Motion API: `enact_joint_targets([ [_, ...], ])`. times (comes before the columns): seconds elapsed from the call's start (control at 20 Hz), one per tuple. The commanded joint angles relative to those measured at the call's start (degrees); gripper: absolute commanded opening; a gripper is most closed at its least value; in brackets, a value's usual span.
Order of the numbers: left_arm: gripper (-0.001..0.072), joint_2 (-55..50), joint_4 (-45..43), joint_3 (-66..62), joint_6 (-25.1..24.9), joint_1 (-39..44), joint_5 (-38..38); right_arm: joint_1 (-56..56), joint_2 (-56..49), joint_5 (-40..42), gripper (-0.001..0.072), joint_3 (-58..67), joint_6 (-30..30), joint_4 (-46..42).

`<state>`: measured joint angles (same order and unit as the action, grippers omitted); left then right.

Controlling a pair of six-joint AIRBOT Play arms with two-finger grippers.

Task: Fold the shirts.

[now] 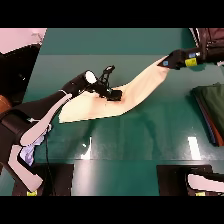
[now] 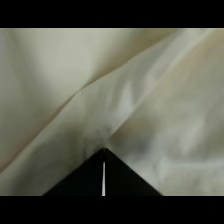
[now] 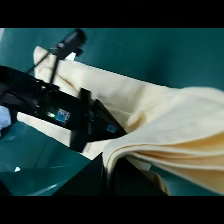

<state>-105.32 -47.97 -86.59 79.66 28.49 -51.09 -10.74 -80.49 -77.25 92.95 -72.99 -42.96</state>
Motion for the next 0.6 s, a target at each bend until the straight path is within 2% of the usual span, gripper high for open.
enact_joint_targets([
  [0.0,0.0023,-1.22,-2.58,-0.66,0.94,0.70,-1.03,-6.43,0.20,2.51,0.0018,4.17,-1.14,0.00],
  [0.3,0.0022,1.68,-3.17,-0.68,1.46,-2.95,-3.72,-14.58,0.11,10.91,0.0018,4.81,-0.83,-0.02],
  [0.4,0.0023,6.16,-4.17,-0.68,1.36,-7.34,-5.75,-17.62,-0.63,13.60,0.0018,4.98,0.00,0.04],
  [0.55,0.0023,15.91,-10.54,-0.68,1.31,-16.96,-8.81,-24.13,-6.38,14.34,0.0019,9.57,0.92,-0.02],
])
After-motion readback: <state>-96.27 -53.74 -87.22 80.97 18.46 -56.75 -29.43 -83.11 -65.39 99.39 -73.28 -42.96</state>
